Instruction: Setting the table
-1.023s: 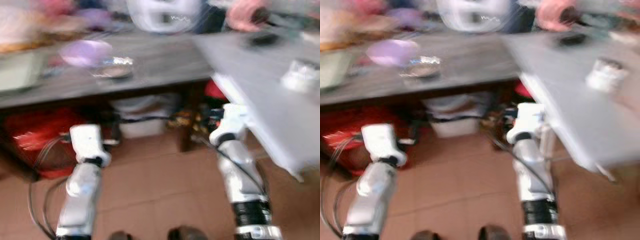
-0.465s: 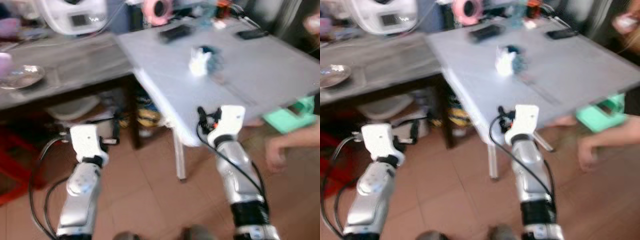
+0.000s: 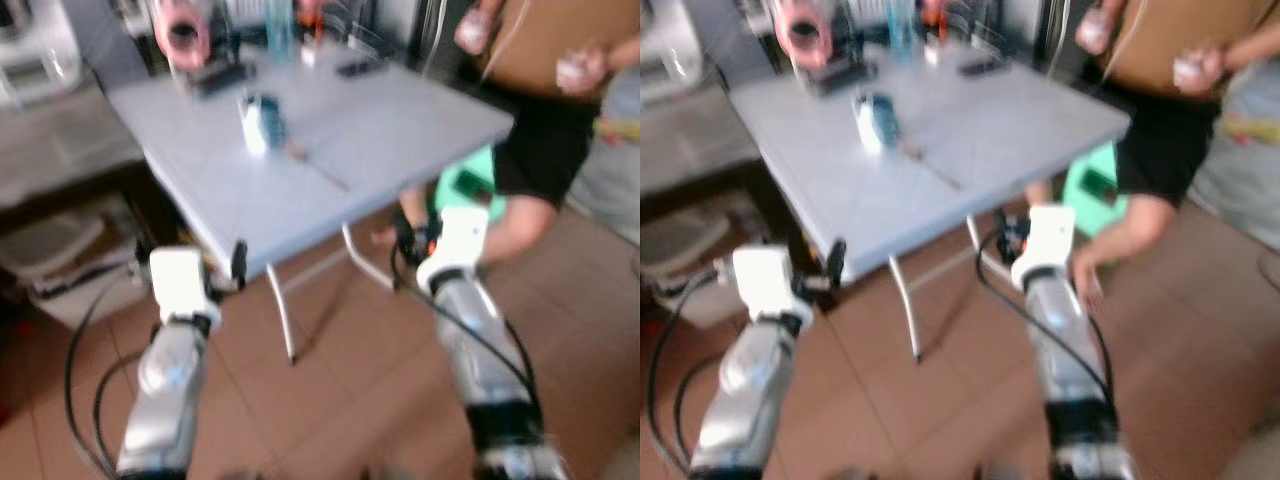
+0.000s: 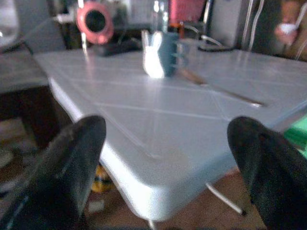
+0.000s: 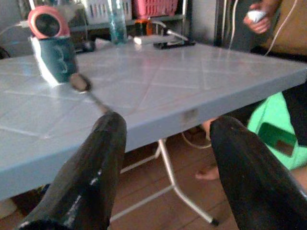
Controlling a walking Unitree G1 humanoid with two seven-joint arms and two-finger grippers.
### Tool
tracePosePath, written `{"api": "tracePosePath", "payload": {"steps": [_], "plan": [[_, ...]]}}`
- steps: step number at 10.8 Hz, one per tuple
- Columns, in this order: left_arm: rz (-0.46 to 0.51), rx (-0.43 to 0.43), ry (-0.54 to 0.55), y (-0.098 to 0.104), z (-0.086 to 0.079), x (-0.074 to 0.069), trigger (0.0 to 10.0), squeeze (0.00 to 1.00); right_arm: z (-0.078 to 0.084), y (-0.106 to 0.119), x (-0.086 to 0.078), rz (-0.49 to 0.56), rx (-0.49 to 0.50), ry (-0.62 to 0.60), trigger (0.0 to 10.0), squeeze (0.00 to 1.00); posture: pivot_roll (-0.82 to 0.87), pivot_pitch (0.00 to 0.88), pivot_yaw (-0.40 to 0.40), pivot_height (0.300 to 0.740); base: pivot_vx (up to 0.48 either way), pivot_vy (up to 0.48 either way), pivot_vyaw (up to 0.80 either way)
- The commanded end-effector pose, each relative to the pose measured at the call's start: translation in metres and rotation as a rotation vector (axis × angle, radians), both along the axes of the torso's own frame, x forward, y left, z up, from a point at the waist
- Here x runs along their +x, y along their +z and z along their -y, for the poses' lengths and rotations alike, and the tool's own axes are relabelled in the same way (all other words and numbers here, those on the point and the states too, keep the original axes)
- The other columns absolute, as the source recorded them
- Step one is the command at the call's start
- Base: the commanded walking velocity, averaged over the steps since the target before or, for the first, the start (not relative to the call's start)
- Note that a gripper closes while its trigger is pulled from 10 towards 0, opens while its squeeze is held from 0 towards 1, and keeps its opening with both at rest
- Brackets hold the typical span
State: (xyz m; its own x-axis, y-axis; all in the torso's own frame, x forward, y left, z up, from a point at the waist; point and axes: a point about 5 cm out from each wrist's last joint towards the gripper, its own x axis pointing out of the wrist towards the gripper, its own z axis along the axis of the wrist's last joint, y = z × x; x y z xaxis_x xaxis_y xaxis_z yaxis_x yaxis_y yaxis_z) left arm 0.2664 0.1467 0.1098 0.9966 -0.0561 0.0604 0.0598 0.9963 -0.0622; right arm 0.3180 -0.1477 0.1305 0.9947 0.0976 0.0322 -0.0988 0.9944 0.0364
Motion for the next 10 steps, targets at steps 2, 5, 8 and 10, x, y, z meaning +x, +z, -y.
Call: {"api": "tracePosePath", "payload": {"steps": [2, 5, 8, 10], "plan": [[0.003, -0.008, 0.022, 0.0010, -0.0041, 0.0008, 10.0, 0.00, -0.0013, 0.0020, 0.0017, 0.006, 0.032, -0.008, 10.0, 0.00, -0.01, 0.072, 0.043, 0.740, 0.000, 0.000, 0.00], [0.010, 0.012, 0.015, 0.0022, -0.0040, 0.0004, 10.0, 0.00, -0.0038, 0.0040, 0.0008, 0.027, -0.001, 0.023, 10.0, 0.00, 0.00, 0.076, 0.045, 0.740, 0.000, 0.000, 0.27], [0.017, 0.014, -0.008, 0.0029, -0.0031, -0.0001, 10.0, 0.00, -0.0045, 0.0044, 0.0013, 0.029, 0.008, 0.019, 10.0, 0.00, 0.00, 0.077, 0.047, 0.740, 0.304, 0.000, 0.80], [0.024, 0.005, -0.025, 0.0040, 0.0000, -0.0002, 10.0, 0.00, -0.0049, 0.0043, 0.0016, 0.029, 0.018, 0.020, 10.0, 0.00, 0.00, 0.077, 0.048, 0.740, 0.472, 0.000, 0.36]]}}
